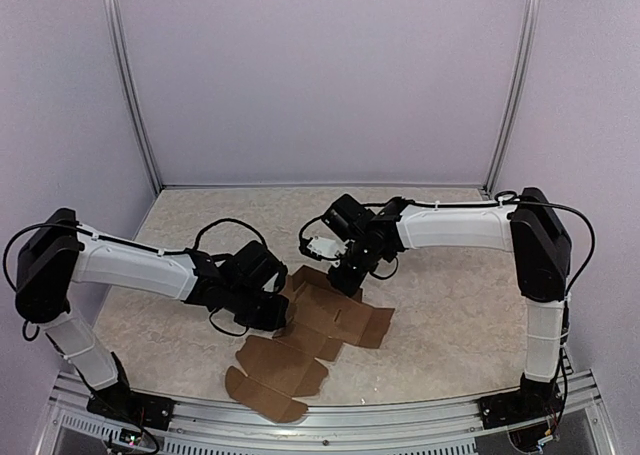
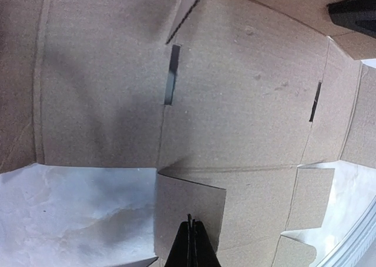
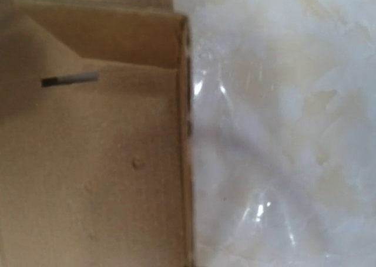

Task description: Fold the paper box

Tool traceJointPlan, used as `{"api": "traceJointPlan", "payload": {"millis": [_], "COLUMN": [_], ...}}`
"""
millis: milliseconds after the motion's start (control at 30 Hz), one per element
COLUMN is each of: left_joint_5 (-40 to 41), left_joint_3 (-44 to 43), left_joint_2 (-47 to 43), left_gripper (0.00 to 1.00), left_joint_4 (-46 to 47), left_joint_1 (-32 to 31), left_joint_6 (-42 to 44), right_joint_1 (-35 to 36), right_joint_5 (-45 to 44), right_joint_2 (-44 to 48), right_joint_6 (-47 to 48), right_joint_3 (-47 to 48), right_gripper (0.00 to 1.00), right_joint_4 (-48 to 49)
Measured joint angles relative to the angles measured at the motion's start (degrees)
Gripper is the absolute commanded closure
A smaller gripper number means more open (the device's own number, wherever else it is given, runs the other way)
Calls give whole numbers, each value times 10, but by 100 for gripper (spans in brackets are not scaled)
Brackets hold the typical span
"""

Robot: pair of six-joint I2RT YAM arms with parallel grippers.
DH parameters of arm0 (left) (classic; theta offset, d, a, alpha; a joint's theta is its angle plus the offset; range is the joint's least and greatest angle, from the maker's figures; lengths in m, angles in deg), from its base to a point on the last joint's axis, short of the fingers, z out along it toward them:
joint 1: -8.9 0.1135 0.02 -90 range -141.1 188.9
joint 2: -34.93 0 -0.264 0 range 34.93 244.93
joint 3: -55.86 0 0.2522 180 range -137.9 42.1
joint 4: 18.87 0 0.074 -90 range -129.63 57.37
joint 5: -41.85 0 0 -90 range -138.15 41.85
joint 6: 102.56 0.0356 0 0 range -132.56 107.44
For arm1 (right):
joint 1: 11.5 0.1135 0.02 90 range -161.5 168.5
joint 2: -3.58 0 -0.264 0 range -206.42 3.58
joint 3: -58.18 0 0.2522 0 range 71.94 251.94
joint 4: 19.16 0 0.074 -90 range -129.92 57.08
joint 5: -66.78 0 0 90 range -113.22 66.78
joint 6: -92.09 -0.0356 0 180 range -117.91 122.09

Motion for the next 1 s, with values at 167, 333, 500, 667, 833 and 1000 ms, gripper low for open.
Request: {"api": "traceJointPlan", "payload": {"millis": [167, 333, 500, 667, 833, 1000], "left_joint_5": [-5, -6, -4, 3, 11, 12], "left_joint_3": [-1, -1, -1, -2, -2, -15], "left_joint_2": [22, 34, 35, 20, -27, -75], "left_gripper": [100, 100, 100, 100, 100, 100], "left_joint_4": [14, 25, 26, 15, -7, -29], "left_joint_1": [-14, -19, -20, -20, -14, 6], "left_joint_6": [-10, -19, -20, -18, -13, -2], "right_joint_1": [0, 0, 0, 0, 0, 7], "right_joint_5": [-1, -1, -2, -2, -6, -33], "right_joint_2": [0, 0, 1, 18, 35, 55], "right_joint_6": [-3, -4, -4, 0, 16, 48], "right_joint_3": [-12, -20, -24, -37, -42, -56], "right_gripper": [100, 100, 100, 100, 100, 100], "right_joint_4": [5, 11, 15, 24, 37, 55]}}
